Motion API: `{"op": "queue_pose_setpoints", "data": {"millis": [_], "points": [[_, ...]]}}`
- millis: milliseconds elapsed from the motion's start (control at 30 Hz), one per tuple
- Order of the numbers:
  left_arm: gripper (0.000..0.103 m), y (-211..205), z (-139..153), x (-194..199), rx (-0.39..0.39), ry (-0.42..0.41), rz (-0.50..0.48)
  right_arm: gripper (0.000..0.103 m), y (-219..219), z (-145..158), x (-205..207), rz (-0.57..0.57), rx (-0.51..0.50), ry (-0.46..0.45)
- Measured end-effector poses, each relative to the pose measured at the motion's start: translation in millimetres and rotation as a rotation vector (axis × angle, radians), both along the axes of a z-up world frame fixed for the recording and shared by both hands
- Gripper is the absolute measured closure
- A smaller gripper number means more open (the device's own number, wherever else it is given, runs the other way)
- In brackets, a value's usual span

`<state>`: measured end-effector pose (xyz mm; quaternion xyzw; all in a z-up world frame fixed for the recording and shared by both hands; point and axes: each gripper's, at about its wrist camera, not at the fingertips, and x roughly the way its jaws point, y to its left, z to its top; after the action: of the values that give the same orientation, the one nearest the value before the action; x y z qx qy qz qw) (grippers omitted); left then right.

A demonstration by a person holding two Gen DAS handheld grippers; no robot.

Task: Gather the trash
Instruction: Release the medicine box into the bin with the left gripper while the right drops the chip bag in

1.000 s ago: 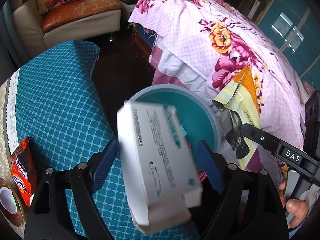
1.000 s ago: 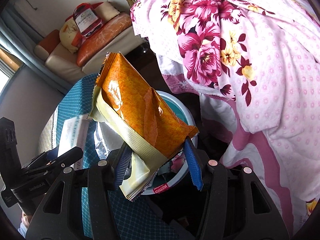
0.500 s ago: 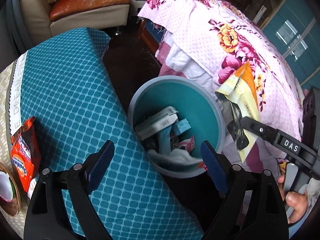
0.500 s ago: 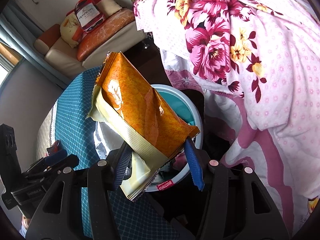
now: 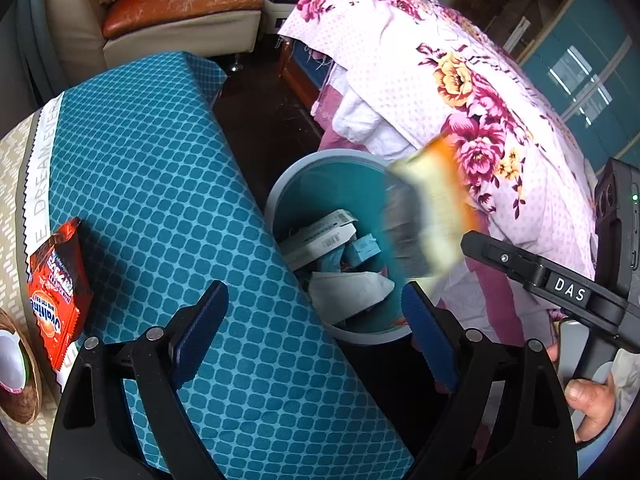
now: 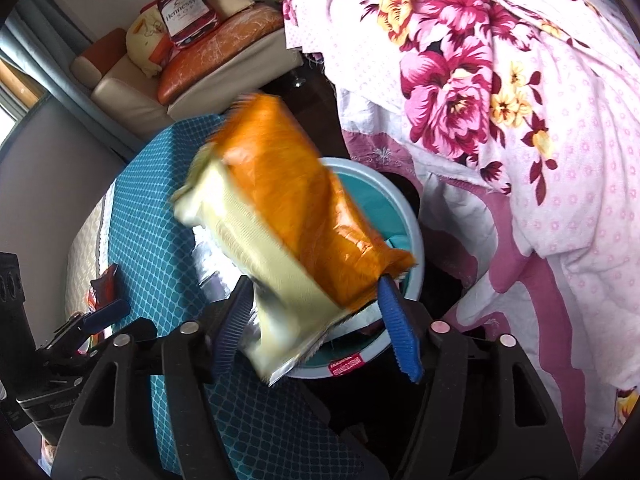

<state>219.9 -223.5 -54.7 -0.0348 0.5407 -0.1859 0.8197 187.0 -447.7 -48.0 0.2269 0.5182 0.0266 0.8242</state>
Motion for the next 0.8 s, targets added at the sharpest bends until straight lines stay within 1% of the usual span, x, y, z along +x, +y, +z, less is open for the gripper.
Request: {"op": "queue_pose_setpoints", "data": {"millis": [67,100,467,600,800], "points": [[0.014,4,0,-1,-0.003,0.002,0.006,0.033,4,0,0,0.002,-0.003,0.006],[0.014,6,0,-1,-0.004,0.003,0.009,0.031,6,0,0,0.002,-0.002,0.008],[0.014,31,7,-16,-0.017,0.002,0.034,0.028,23,11,-7,0.01,-0.014,0.012],[0.014,47,12,-26,-0.022,-0.009,0.052,0.028,32,18,-10,0.031,-0.02,0.006],[0.014,82,21,-43,-0.034,-0.019,0.102,0.028,59,34,-14,0.084,-0.033,-0.02]]}}
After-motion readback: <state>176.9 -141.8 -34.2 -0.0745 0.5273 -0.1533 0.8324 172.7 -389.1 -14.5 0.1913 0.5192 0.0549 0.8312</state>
